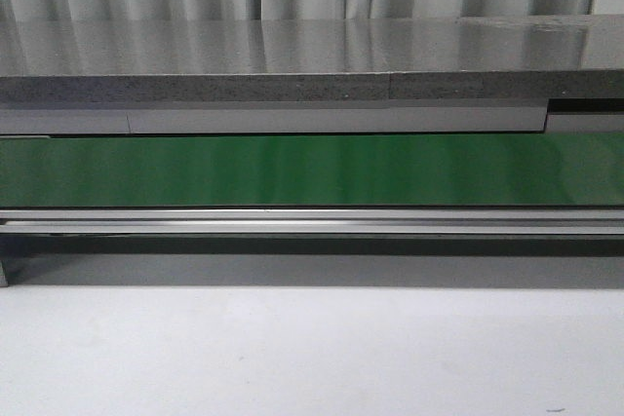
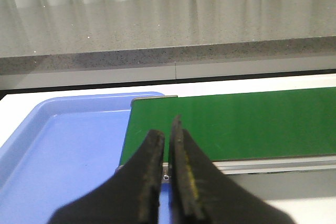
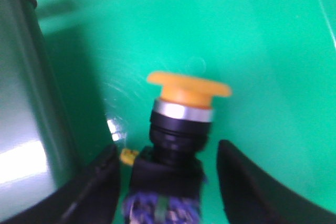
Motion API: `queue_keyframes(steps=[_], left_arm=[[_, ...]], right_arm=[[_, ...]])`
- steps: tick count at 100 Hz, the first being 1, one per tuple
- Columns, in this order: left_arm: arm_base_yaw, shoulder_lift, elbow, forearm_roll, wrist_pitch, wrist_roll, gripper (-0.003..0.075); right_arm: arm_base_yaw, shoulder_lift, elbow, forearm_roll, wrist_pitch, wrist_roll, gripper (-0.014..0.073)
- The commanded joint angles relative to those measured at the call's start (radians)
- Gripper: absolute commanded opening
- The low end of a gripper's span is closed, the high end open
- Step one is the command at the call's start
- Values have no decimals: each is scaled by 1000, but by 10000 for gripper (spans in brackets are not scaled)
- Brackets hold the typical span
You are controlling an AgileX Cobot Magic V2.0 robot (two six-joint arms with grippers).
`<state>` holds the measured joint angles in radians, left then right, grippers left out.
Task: Move button from left to right
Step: 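Lower the held button into the green tray with the right gripper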
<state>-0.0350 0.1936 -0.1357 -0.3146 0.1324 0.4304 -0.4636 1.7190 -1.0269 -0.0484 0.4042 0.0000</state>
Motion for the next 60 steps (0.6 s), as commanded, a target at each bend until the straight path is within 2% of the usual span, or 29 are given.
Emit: queue_keyframes(steps=[1,7,34,60], left_arm=[[-9,11,-29,-15,-78,-3,5],[-9,11,-29,-15,-78,-3,5],[-9,11,-29,-15,-78,-3,5],[-9,11,-29,-15,-78,-3,5]], right_arm=[[-8,-41,-33,1,-49,-8,477],[-8,-41,-33,1,-49,-8,511],[-1,-65,-33,28,-49,-8,510],[86,-193,-33,28,-109,-8,507]])
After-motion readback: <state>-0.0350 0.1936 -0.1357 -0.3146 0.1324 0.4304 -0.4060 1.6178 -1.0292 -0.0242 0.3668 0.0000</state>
